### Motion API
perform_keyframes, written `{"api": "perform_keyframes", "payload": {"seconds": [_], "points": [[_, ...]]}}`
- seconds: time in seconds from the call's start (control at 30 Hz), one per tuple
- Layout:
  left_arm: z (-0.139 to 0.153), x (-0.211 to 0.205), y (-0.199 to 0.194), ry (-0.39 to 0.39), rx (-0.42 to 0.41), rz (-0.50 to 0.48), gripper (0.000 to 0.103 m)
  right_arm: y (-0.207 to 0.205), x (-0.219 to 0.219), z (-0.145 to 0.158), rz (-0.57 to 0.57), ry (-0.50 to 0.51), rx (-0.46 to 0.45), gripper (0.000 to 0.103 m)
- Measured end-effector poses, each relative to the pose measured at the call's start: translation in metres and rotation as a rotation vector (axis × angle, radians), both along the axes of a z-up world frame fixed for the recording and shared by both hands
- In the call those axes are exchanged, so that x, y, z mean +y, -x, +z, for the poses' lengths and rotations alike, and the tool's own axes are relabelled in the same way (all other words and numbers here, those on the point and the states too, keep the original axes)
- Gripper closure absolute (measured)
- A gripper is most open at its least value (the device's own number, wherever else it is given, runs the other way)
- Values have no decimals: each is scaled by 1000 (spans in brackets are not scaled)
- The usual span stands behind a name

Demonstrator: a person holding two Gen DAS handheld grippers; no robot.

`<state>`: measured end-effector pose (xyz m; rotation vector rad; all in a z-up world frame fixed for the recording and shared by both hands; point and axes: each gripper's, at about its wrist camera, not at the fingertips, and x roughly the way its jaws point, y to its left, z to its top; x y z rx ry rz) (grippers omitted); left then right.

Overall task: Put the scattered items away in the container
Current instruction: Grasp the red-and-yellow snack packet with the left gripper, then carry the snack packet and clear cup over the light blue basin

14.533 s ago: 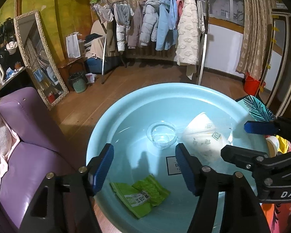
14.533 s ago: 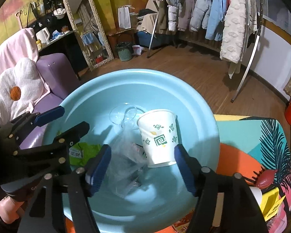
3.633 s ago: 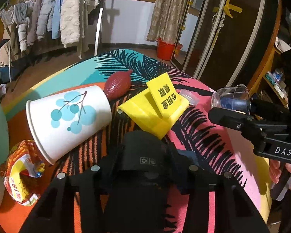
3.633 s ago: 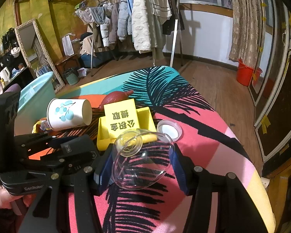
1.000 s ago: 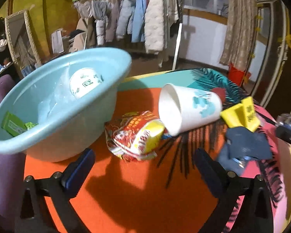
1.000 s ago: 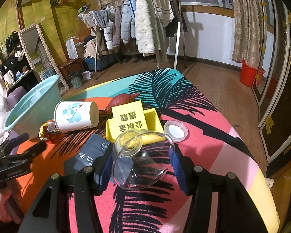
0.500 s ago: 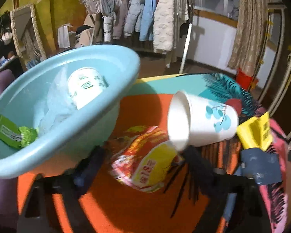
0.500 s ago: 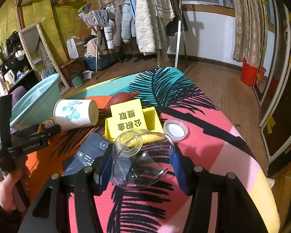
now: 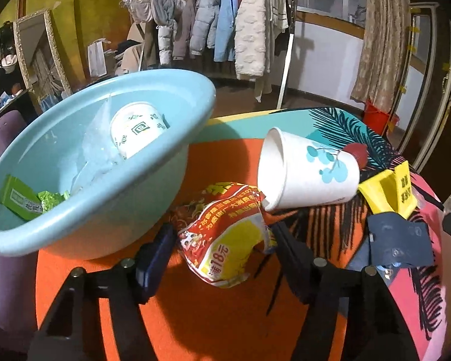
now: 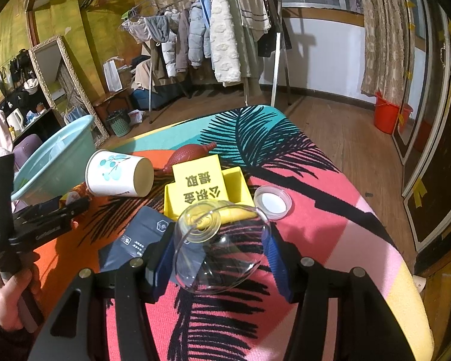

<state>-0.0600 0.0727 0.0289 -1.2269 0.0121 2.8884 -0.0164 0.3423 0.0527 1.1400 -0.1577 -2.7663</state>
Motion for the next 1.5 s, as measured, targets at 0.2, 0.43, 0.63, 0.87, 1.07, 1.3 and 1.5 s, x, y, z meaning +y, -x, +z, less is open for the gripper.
{"api": "perform_keyframes", "payload": {"seconds": [0.2, 0.43, 0.63, 0.87, 1.07, 1.3, 1.5], "points": [[3, -1, -8, -4, 11, -27, 33, -4, 1, 2, -3, 1, 5, 43], [27, 7, -36, -1, 81, -97, 33, -8, -2, 9, 2, -2, 10, 43], [56, 2, -55, -12, 140, -129, 33, -17, -14, 25, 16, -12, 30, 43], [83, -22, -68, -23, 184, -118, 33, -25, -42, 43, 60, -25, 46, 43], [104, -71, -63, -38, 214, -37, 33, -20, -90, 62, 144, -22, 72, 43], [108, -132, -43, -38, 218, 14, 33, 7, -155, 85, 230, 24, 101, 43], [93, -164, -27, -43, 202, 32, 33, 46, -213, 92, 299, 64, 85, 43]]}}
